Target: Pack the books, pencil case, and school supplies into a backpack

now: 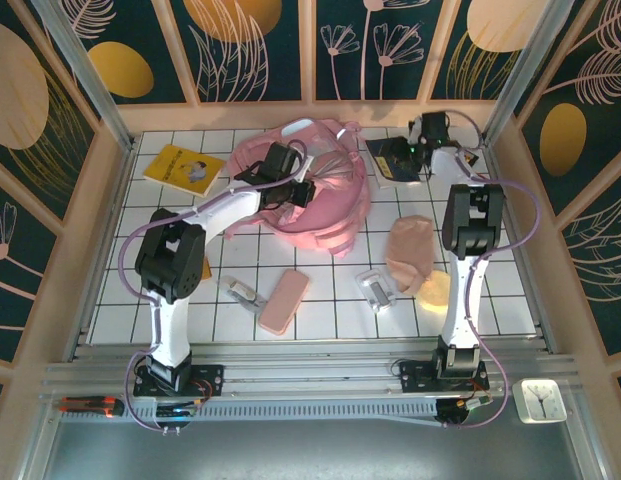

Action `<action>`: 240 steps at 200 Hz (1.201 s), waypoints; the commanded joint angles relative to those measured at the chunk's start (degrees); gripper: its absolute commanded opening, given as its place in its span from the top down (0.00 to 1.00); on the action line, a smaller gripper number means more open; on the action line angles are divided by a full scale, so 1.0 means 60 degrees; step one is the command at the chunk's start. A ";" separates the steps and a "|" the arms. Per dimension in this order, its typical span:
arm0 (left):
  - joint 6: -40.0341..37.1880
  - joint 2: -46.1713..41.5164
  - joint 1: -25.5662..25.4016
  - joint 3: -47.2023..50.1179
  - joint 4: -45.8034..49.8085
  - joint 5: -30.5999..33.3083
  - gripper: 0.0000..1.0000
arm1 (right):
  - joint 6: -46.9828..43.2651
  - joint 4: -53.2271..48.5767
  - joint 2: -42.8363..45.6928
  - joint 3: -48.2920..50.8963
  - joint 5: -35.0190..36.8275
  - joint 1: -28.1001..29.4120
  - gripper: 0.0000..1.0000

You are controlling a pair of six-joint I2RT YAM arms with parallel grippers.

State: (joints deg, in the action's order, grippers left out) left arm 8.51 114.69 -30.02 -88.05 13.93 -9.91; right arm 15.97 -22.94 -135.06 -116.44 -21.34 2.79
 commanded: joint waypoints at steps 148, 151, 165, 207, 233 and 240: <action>-0.0156 -0.1562 0.0601 0.1612 -0.0323 0.0319 0.93 | -0.2389 -0.3819 -0.2668 -0.3473 0.6008 0.1974 0.40; -0.0159 -0.1577 0.0597 0.1627 -0.0329 0.0319 0.93 | -0.2371 -0.3850 -0.2657 -0.3474 0.6035 0.1981 0.40; -0.0175 -0.1624 0.0602 0.1695 -0.0356 0.0318 0.93 | -0.2339 -0.3798 -0.2548 -0.3360 0.6179 0.2011 0.41; -0.0070 -0.1615 0.0598 0.1792 -0.0491 0.0187 0.93 | -0.2474 -0.4122 -0.2743 -0.3447 0.6500 0.1882 0.41; -0.0080 -0.1561 0.0608 0.1735 -0.0477 0.0172 0.93 | -0.2412 -0.4502 -0.2950 -0.3186 0.6325 0.1693 0.51; -0.0073 -0.1537 0.0607 0.1715 -0.0477 0.0158 0.93 | -0.2420 -0.4485 -0.2934 -0.3041 0.6283 0.1670 0.59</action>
State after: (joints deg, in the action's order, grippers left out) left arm 6.66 107.00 -27.03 -78.15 11.14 -8.21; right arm 1.87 -45.08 -149.97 -136.11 15.42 14.35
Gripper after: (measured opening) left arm 0.088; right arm 0.506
